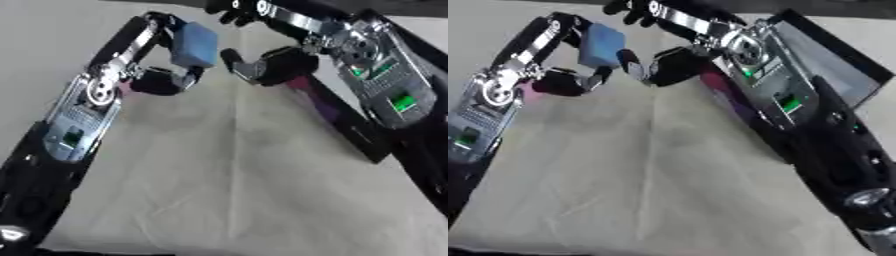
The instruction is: Pick up the objects with one hand, pass them to the other hand, and then place them into the box on the other side of the table.
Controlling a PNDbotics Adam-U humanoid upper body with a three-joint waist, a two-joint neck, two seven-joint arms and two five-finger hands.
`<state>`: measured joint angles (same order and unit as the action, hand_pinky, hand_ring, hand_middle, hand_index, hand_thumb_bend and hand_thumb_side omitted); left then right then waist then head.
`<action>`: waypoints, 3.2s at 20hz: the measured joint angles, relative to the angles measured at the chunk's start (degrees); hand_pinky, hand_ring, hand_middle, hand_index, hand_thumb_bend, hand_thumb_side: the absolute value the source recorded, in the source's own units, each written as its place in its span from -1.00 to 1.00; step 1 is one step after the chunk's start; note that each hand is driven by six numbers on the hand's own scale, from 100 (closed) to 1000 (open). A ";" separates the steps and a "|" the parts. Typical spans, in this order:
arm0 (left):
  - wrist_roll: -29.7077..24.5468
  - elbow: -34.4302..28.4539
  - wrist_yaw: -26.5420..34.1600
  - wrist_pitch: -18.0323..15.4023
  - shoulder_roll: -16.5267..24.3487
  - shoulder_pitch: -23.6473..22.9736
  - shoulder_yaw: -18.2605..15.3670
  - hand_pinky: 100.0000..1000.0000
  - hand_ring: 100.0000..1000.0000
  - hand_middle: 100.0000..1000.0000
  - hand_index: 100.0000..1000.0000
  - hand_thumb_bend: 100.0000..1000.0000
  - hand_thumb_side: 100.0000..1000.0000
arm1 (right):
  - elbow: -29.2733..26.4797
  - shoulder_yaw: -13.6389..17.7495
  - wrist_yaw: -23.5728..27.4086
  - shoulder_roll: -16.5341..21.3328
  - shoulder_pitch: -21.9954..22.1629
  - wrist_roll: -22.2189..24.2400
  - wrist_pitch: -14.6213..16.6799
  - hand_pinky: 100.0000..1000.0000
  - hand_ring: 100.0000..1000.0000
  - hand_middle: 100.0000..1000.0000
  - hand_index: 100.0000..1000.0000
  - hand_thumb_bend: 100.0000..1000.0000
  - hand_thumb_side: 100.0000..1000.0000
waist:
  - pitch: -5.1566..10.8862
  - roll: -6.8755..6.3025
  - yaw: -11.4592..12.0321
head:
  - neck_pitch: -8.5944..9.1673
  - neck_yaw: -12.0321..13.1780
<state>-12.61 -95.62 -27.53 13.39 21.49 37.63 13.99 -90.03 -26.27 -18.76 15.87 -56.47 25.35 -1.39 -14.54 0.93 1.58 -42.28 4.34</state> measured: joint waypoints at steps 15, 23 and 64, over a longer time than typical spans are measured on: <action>-0.27 0.04 0.70 0.15 -1.23 0.51 0.35 0.38 0.00 0.07 0.01 -1.00 -1.00 | 1.86 -0.64 -4.31 -0.44 0.01 1.37 0.60 0.79 0.81 0.89 0.90 -1.00 -0.22 | 0.00 0.00 0.24 | -0.02 -0.21; -0.43 -0.15 0.98 0.27 -1.61 0.50 0.69 0.34 -0.01 0.06 0.03 -1.00 -1.00 | 2.48 -0.60 -7.15 -0.52 0.09 -1.95 0.82 0.79 0.81 0.88 0.90 -1.00 -0.16 | 0.00 0.00 0.41 | 0.06 -0.48; 0.01 -1.12 2.56 0.50 -2.95 0.68 1.74 0.30 -0.04 0.03 0.06 -0.90 -1.00 | 6.35 -0.60 -9.20 -0.95 0.97 -0.98 0.77 0.84 0.83 0.93 0.98 -1.00 0.18 | -0.03 0.00 0.69 | 0.59 -2.69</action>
<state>-12.60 -96.74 -24.97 13.89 18.54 38.31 15.73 -83.69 -26.86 -27.96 14.92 -55.51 24.36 -0.62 -14.58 0.93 2.27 -41.69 1.65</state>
